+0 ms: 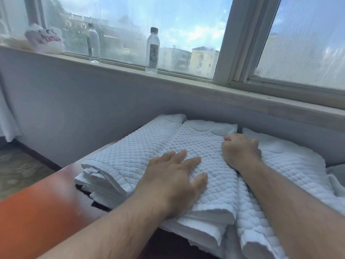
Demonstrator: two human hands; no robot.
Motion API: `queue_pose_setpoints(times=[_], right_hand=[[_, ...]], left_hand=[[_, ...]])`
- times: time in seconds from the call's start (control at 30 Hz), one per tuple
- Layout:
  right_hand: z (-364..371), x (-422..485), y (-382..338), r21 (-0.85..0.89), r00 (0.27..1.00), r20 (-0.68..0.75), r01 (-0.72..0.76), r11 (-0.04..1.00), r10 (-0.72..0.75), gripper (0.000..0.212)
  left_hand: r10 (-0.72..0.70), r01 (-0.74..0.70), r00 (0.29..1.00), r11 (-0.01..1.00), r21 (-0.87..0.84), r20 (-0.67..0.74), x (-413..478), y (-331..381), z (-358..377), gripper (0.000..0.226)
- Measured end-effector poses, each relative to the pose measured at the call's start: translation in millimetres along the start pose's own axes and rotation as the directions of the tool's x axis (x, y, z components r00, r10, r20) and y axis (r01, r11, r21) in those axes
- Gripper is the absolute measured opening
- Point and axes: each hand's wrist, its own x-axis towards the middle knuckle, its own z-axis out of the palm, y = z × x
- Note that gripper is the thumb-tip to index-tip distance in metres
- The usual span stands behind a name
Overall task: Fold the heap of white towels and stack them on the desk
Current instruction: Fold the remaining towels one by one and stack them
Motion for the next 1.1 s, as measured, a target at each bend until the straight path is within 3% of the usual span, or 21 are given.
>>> queue_pose_setpoints(times=[0.07,0.17,0.3,0.43,0.6,0.7,0.77,1.1], right_hand=[[-5.0,-5.5,-1.0,-0.013,0.995,0.093,-0.029,1.0,0.03,0.054],[-10.3,-19.0,0.3,-0.096,0.966,0.259,0.048,0.994,-0.021,0.059],[-21.3,-59.8,5.5,-0.022,0.938,0.346,0.018,1.0,-0.009,0.056],[-39.1,-110.0,16.2,-0.026,0.908,0.404,0.127,0.992,-0.106,0.055],[-53.3,-164.7,24.1,0.044,0.894,0.38,0.242,0.969,-0.24,0.049],[-66.9,-185.9,31.2,0.175,0.882,0.371,0.242,0.955,-0.291,0.034],[-86.2,-198.1,33.3,0.207,0.884,0.385,0.196,0.958,-0.264,0.04],[-192.2,-273.2,88.8,-0.004,0.959,0.222,0.184,0.983,-0.178,0.043]], left_hand=[[-0.012,0.012,1.0,1.0,0.001,0.018,1.5,1.6,-1.3,0.066],[-0.016,0.016,0.999,1.0,0.015,0.035,0.1,2.8,-3.2,0.061],[-0.032,0.031,0.999,0.998,0.051,0.021,-10.8,10.3,-4.4,0.059],[-0.026,0.025,0.999,0.999,0.036,0.021,-41.5,14.5,-3.5,0.058],[0.021,-0.023,0.998,0.999,0.037,0.06,-98.9,6.0,-2.4,0.061],[0.005,-0.006,0.996,1.0,0.007,0.092,-123.5,4.8,-16.5,0.061],[0.004,-0.001,0.997,0.999,-0.041,0.081,-136.1,9.6,-30.5,0.061],[0.151,-0.151,0.988,0.959,-0.24,-0.021,-173.1,107.7,-53.9,0.054]])
